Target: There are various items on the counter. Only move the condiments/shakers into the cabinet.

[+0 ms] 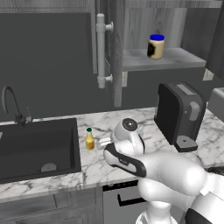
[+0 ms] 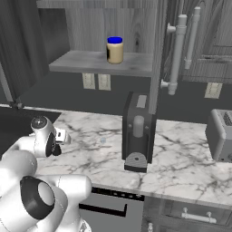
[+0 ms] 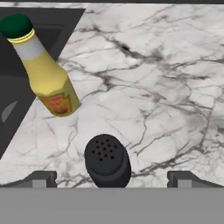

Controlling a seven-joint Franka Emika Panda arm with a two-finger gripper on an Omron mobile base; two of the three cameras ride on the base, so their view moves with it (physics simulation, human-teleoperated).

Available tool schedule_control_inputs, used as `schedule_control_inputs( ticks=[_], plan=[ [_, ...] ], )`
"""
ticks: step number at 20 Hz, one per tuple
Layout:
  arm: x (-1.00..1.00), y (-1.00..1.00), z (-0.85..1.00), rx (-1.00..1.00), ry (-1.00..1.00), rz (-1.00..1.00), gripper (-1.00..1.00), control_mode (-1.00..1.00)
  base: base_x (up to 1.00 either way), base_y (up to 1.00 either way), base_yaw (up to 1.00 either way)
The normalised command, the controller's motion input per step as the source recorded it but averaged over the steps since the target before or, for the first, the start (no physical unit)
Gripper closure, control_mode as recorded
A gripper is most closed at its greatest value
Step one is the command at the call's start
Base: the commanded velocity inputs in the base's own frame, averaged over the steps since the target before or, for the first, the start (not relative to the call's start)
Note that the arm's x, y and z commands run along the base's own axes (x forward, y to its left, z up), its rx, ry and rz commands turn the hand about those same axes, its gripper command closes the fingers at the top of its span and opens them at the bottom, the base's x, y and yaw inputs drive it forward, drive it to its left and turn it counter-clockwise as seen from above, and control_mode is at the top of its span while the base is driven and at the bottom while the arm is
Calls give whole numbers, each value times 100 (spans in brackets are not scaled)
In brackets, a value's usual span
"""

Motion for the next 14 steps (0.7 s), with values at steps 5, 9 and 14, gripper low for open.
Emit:
schedule_control_inputs(
  ticks=[5,9,14],
  plan=[
    [7,8,-2,0,0,-1,-100,-100,0,0,0],
    [5,8,-3,0,0,-1,-100,-100,0,0,0],
    [4,6,-6,0,0,-1,-100,-100,0,0,0]
  ],
)
